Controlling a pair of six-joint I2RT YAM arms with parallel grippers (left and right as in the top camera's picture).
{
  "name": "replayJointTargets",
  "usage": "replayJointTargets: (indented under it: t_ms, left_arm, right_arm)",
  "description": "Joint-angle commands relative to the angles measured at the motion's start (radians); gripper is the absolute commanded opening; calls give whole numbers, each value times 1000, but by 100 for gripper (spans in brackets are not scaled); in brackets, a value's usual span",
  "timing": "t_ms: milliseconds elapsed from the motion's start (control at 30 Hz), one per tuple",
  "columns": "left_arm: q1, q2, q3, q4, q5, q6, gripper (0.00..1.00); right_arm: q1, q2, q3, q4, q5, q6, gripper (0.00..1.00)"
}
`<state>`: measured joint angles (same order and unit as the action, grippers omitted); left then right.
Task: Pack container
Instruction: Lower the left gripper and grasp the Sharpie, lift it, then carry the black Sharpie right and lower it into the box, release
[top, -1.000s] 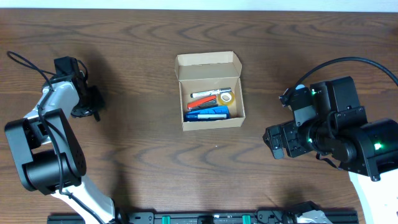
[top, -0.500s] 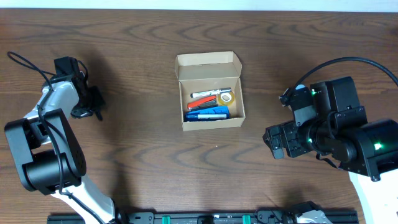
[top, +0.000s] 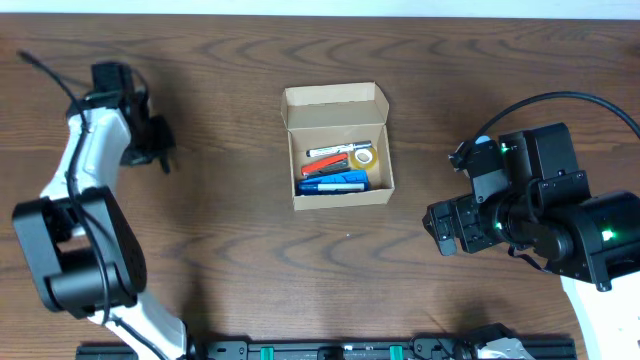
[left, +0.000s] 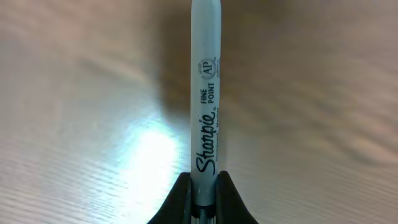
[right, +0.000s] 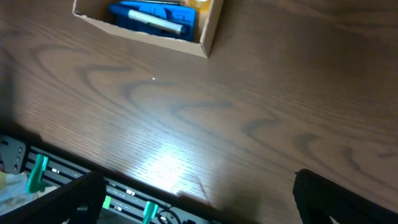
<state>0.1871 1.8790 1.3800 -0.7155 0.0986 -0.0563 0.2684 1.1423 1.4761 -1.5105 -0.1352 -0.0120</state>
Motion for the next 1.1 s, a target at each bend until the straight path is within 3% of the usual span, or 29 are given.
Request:
replayJointTargets:
  t_ms: [0,233,600,900,1067]
  left_arm:
    - [-80,-102,68,-6,6,125,6]
    - [-278,-190,130,11,16,289,6]
    - [-547,-203,141,69,259,630,6]
    - [-627,-134,140,25,446,812,6]
    - [-655,-84,140,-21,426,896,6]
  right_arm:
    - [-7,-5,0,-2,-3,-4,99]
    - [-7,-5,0,-2,-3,-4,99]
    - [-7,-5,0,-2,-3,-4,99]
    - [-7,-5,0,-2,-3,-4,99]
    - [-7,-5,0,-2,-3,-4,99]
